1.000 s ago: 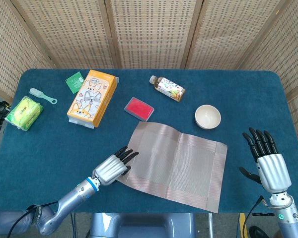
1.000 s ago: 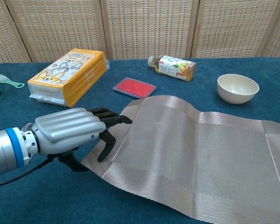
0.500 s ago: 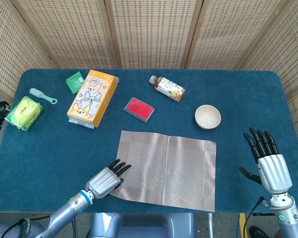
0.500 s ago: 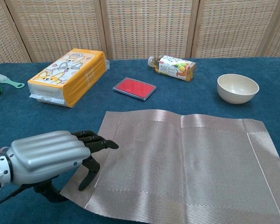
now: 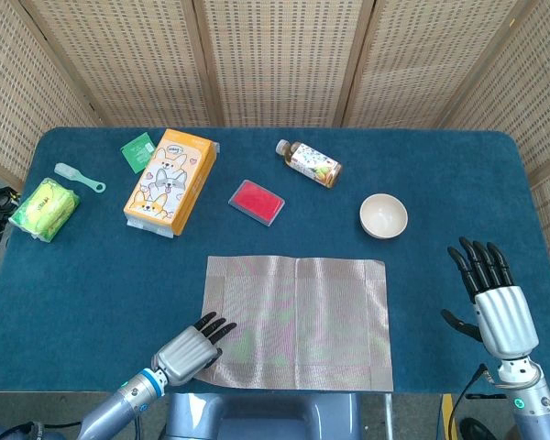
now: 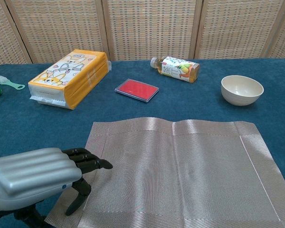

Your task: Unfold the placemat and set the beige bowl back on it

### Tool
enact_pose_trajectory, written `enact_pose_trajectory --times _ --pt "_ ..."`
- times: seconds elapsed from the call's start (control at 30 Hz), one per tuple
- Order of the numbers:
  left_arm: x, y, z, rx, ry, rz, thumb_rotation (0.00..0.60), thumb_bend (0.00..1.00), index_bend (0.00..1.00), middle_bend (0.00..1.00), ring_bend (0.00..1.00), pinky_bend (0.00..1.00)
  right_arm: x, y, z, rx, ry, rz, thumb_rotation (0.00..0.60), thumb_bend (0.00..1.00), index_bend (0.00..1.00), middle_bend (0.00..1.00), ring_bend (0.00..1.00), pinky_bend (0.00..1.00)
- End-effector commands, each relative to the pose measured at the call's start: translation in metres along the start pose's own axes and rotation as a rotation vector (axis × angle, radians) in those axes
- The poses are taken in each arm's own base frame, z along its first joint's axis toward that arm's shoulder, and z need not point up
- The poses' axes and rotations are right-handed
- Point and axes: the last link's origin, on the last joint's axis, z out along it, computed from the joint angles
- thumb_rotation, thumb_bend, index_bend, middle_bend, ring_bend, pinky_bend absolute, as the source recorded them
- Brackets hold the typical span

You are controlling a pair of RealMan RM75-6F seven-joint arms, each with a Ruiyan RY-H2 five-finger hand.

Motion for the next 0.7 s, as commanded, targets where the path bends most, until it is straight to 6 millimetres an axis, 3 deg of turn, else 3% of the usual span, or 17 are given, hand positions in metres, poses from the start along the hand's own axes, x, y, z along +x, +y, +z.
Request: enact_pose_trajectory --times 0.03,0.5,0.57,0.6,0.63,0.7 --pt "-0.001 0.000 -0.002 0.003 -0.007 -0.001 0.600 0.50 0.77 0.00 0.00 0.00 0.000 0.000 0.000 0.001 0.000 -0.001 0.600 0.00 0.07 0.00 0.00 0.00" --pt "-0.003 -0.007 -0.016 0.034 -0.027 -0.006 0.600 0.50 0.77 0.00 0.00 0.00 -0.001 -0.001 -0.001 0.004 -0.002 -0.005 0.600 0.00 0.08 0.00 0.00 0.00" --pt "-0.005 -0.009 -0.018 0.037 -0.049 -0.002 0.600 0.48 0.72 0.00 0.00 0.00 -0.001 -0.001 0.000 0.003 -0.003 -0.007 0.600 0.00 0.08 0.00 0.00 0.00" --pt "-0.006 -0.010 -0.018 0.035 -0.061 -0.003 0.600 0.40 0.60 0.00 0.00 0.00 -0.001 -0.001 0.000 0.003 -0.003 -0.007 0.600 0.00 0.08 0.00 0.00 0.00" --pt "-0.006 -0.010 -0.019 0.033 -0.071 -0.006 0.600 0.26 0.39 0.00 0.00 0.00 -0.001 -0.001 -0.001 0.003 -0.004 -0.007 0.600 0.00 0.08 0.00 0.00 0.00" --pt "-0.005 -0.011 -0.020 0.025 -0.086 -0.024 0.600 0.04 0.07 0.00 0.00 0.00 -0.002 -0.002 -0.001 0.005 -0.005 -0.008 0.600 0.00 0.08 0.00 0.00 0.00"
